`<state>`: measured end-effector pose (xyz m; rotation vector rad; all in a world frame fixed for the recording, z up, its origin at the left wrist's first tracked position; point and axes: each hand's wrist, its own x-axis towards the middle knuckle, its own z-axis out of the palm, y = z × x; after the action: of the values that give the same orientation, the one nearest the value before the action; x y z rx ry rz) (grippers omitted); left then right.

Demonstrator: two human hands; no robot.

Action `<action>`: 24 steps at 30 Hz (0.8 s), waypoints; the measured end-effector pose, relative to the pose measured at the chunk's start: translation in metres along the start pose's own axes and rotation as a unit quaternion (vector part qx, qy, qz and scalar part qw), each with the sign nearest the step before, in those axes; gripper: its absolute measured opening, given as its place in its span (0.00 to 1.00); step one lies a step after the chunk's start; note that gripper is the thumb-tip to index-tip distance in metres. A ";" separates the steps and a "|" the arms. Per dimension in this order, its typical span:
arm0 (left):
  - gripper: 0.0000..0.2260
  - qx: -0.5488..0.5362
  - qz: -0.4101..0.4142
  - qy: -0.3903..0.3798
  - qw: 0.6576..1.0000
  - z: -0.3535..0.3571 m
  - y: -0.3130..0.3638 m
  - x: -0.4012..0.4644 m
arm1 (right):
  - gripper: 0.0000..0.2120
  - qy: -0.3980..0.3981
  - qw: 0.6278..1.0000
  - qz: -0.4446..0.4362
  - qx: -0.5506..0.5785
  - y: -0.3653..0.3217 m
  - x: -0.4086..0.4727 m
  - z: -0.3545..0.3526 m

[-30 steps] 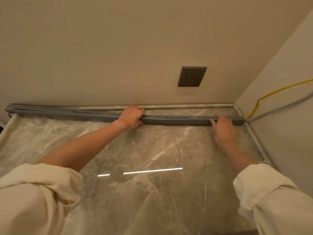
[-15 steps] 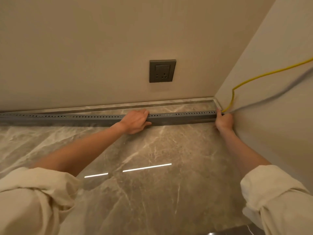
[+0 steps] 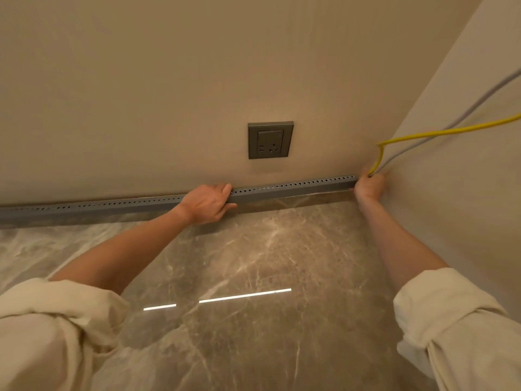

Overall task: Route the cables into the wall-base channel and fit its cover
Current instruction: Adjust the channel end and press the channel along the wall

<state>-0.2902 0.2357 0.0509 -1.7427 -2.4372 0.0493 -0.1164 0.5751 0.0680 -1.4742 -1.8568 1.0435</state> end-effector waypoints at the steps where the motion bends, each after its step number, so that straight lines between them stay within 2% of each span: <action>1: 0.16 0.004 0.001 0.000 1.000 0.000 -0.002 0.002 | 0.22 0.004 1.000 0.010 0.006 0.000 0.004 0.001; 5: 0.17 0.013 0.016 0.014 1.000 0.001 -0.007 0.012 | 0.20 0.057 0.998 0.020 0.029 -0.006 0.013 0.004; 10: 0.20 0.026 0.027 0.021 0.999 0.003 -0.006 0.025 | 0.21 0.038 0.995 0.059 0.076 -0.006 0.025 0.008; 15: 0.21 0.044 0.038 0.017 0.998 0.011 -0.001 0.029 | 0.20 0.023 0.996 0.075 0.040 -0.002 0.022 0.016; 18: 0.21 0.040 0.031 0.025 0.998 0.013 0.001 0.028 | 0.23 -0.001 0.996 0.093 0.008 -0.002 0.003 0.030; 20: 0.22 0.042 0.031 0.027 0.998 0.012 0.001 0.027 | 0.25 -0.046 0.989 0.129 0.063 -0.004 -0.016 0.043; 21: 0.22 0.041 0.031 0.027 0.998 0.011 0.001 0.027 | 0.23 -0.081 0.976 0.156 0.126 -0.006 -0.026 0.050; 24: 0.23 0.037 0.020 0.023 0.999 0.010 0.001 0.023 | 0.19 -0.175 0.909 0.240 0.293 -0.017 -0.042 0.057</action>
<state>-0.2975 0.2586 0.0436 -1.7429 -2.3382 0.1011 -0.1603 0.5194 0.0527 -1.4451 -1.2045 2.0069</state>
